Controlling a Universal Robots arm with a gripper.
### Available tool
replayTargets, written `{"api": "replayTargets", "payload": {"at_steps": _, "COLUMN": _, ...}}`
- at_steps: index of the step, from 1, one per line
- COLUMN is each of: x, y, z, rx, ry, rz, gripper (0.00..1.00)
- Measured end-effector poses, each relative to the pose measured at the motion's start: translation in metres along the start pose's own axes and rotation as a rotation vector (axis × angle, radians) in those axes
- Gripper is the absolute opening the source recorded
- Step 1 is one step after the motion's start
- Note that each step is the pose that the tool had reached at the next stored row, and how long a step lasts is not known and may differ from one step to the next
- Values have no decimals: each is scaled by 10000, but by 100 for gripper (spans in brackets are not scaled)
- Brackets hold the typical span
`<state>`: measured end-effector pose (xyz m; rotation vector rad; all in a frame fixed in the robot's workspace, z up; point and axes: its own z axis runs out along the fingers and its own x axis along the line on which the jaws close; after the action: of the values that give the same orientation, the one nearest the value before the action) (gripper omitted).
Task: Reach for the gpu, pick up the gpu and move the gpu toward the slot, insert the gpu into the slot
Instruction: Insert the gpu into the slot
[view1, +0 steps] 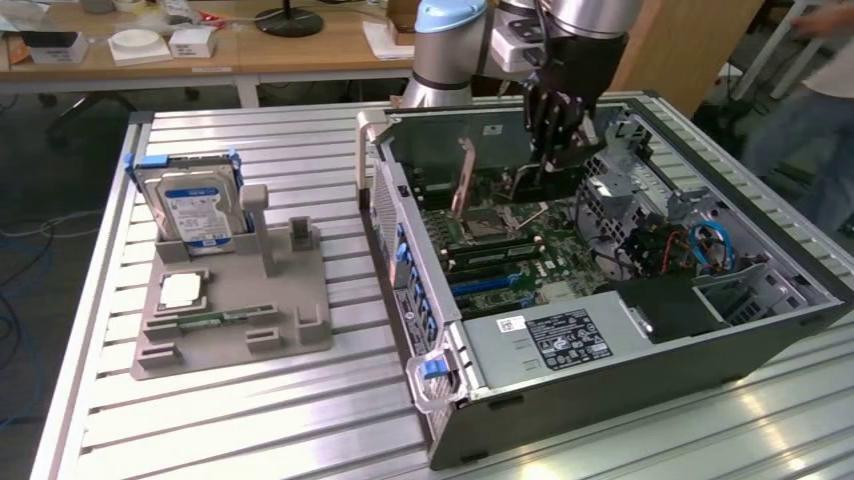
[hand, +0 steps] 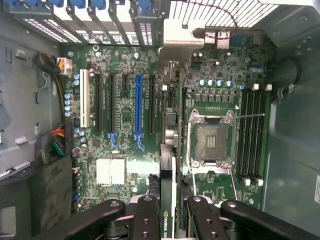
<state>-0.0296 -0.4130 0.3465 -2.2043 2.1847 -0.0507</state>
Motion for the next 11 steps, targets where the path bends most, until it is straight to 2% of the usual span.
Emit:
{"api": "replayTargets", "payload": {"at_steps": 2, "x": 3, "y": 21, "z": 8, "rx": 97, "ry": 1, "rz": -16, "gripper": 26}}
{"api": "replayTargets", "payload": {"at_steps": 5, "x": 36, "y": 52, "z": 29, "rx": 104, "ry": 2, "rz": -24, "gripper": 26}}
{"api": "replayTargets", "payload": {"at_steps": 11, "x": 121, "y": 58, "z": 58, "rx": 120, "ry": 4, "rz": 6, "gripper": 26}}
